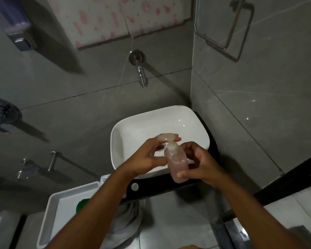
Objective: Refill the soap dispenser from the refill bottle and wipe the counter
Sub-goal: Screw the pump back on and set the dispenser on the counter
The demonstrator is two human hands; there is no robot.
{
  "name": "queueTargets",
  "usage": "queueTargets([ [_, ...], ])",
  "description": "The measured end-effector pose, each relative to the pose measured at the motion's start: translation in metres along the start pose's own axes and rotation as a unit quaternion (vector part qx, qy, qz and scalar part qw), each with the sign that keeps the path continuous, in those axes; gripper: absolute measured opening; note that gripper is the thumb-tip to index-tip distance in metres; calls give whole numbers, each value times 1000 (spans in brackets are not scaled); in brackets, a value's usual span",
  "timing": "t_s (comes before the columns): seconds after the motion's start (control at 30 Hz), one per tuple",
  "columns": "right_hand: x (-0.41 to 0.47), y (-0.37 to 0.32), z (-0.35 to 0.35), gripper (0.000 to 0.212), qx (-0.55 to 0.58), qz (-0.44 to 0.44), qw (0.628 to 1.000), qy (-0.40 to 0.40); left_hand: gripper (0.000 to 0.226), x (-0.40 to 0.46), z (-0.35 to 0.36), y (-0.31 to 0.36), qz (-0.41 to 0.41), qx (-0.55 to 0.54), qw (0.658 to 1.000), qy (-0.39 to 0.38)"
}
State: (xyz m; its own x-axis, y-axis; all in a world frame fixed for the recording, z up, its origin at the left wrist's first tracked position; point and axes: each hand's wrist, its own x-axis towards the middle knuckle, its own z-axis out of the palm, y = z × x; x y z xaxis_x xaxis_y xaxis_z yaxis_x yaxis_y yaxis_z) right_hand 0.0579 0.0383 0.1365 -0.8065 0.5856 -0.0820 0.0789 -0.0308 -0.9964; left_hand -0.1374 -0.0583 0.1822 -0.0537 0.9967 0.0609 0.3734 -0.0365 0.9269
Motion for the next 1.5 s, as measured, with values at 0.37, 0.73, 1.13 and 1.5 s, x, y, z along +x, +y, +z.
queueTargets([
  [0.37, -14, 39, -26, 67, 341, 56, 937, -53, 56, 7, 22, 1, -54, 30, 996, -61],
  [0.73, -30, 111, -39, 23, 312, 221, 869, 315, 62, 37, 126, -80, -101, 14, 993, 57],
  [1.13, -13, 164, -67, 9, 223, 238, 851, 412, 38, 78, 210, -152, -132, 61, 982, 124],
  [1.5, -5, 174, -66, 28, 244, 215, 840, 435, 60, 81, 219, -179, -159, 15, 979, 125],
])
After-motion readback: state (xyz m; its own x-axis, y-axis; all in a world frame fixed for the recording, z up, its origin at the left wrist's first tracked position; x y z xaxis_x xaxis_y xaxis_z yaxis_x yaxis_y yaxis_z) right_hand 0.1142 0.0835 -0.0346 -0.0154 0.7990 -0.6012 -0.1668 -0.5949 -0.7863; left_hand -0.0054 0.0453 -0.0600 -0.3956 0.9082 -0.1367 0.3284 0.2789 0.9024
